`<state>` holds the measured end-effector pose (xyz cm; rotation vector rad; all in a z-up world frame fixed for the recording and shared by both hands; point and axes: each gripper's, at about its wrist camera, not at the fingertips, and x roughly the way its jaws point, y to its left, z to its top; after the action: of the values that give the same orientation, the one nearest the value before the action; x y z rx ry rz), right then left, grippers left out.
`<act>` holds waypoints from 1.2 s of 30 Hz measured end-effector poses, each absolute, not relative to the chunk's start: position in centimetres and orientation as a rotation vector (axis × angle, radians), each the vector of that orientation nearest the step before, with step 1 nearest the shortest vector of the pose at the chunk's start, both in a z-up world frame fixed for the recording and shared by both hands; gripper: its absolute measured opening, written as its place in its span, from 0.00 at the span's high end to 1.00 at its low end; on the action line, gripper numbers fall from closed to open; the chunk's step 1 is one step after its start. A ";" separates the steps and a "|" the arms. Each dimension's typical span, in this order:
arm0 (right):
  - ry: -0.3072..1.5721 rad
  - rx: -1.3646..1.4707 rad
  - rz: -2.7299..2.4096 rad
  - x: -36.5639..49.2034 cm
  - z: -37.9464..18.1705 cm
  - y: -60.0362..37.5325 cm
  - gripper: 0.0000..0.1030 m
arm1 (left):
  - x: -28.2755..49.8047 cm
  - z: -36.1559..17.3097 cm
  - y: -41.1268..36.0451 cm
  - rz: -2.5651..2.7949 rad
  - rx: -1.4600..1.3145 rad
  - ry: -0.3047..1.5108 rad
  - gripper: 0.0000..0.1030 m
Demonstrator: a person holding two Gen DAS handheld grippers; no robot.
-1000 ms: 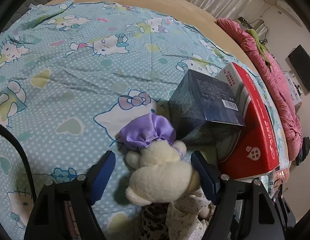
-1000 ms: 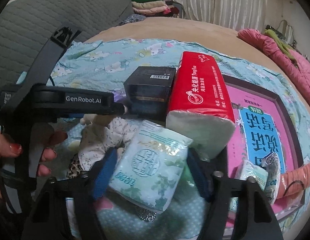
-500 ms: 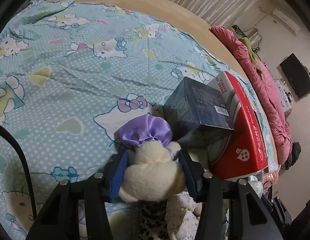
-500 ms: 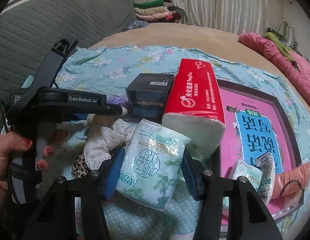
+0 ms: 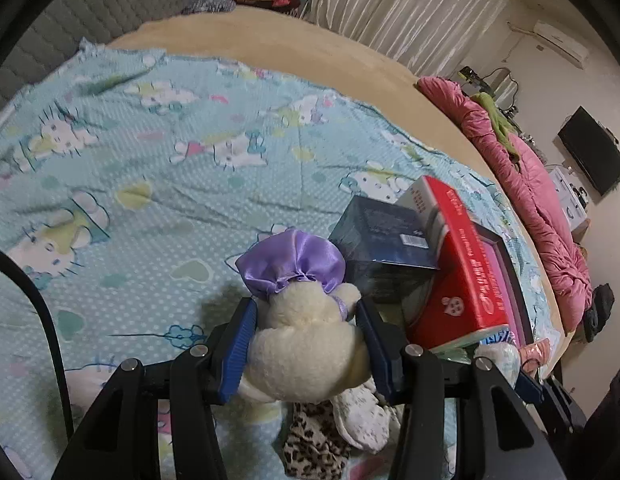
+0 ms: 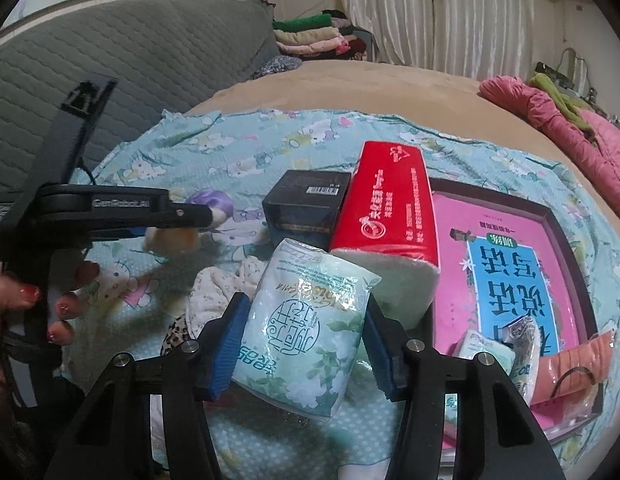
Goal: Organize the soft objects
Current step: 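Carry the plush bear and tissue pack over the pink book tray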
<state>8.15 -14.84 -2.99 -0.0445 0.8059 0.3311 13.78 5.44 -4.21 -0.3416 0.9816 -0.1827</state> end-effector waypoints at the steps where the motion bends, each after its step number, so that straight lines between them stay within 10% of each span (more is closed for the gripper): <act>1: 0.800 -0.042 0.332 8.1 -2.8 -14.9 0.45 | 13.6 -3.7 5.4 -0.182 -0.338 0.974 0.50; 36: 0.597 0.248 0.027 3.8 3.4 -33.5 0.45 | 7.2 6.7 -10.2 -0.407 -0.093 0.853 0.50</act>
<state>3.81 -33.52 3.44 0.2477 0.5973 0.0272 7.20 -10.18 6.67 -0.0930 0.8531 -0.4071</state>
